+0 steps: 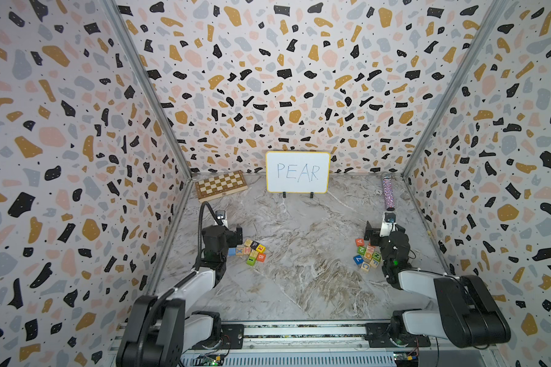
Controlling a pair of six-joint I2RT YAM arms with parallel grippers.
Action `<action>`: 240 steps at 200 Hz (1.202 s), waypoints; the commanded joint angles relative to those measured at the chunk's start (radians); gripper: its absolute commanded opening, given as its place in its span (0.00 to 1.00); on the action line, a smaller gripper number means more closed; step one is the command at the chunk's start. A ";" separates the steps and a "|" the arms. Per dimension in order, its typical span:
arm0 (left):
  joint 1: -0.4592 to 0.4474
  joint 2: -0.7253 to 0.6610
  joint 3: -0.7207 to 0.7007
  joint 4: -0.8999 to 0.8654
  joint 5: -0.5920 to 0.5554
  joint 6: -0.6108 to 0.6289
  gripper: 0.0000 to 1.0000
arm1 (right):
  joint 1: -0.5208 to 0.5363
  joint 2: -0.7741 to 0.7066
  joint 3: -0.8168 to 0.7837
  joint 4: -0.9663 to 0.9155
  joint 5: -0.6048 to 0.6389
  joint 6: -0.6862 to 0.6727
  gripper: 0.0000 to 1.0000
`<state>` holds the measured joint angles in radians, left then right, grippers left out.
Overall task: Spell the uppercase word “pear” with letter blocks
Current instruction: Pick up the letter block from the center of the board.
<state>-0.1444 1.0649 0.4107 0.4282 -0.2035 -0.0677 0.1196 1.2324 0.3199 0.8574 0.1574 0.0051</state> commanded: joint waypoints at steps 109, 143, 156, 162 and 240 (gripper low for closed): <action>-0.149 -0.051 0.440 -1.049 0.289 -0.077 0.88 | 0.252 0.229 0.323 -0.408 -1.051 0.258 0.99; -0.149 0.054 0.431 -1.029 0.361 -0.054 0.87 | 0.277 0.254 0.270 -0.273 -0.752 0.467 0.99; -0.149 0.101 0.449 -1.041 0.385 -0.039 0.87 | 0.252 0.309 0.284 -0.165 -0.991 0.425 0.99; -0.147 0.122 0.458 -1.050 0.392 -0.030 0.87 | 0.266 0.315 0.315 -0.225 -0.957 0.386 0.99; -0.148 0.286 0.527 -1.060 0.329 -0.025 0.79 | 0.583 0.288 0.413 -0.427 -0.603 0.048 0.89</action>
<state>-0.2920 1.3228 0.8722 -0.6250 0.1699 -0.1143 0.5785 1.5391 0.6556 0.4973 -0.5282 0.2173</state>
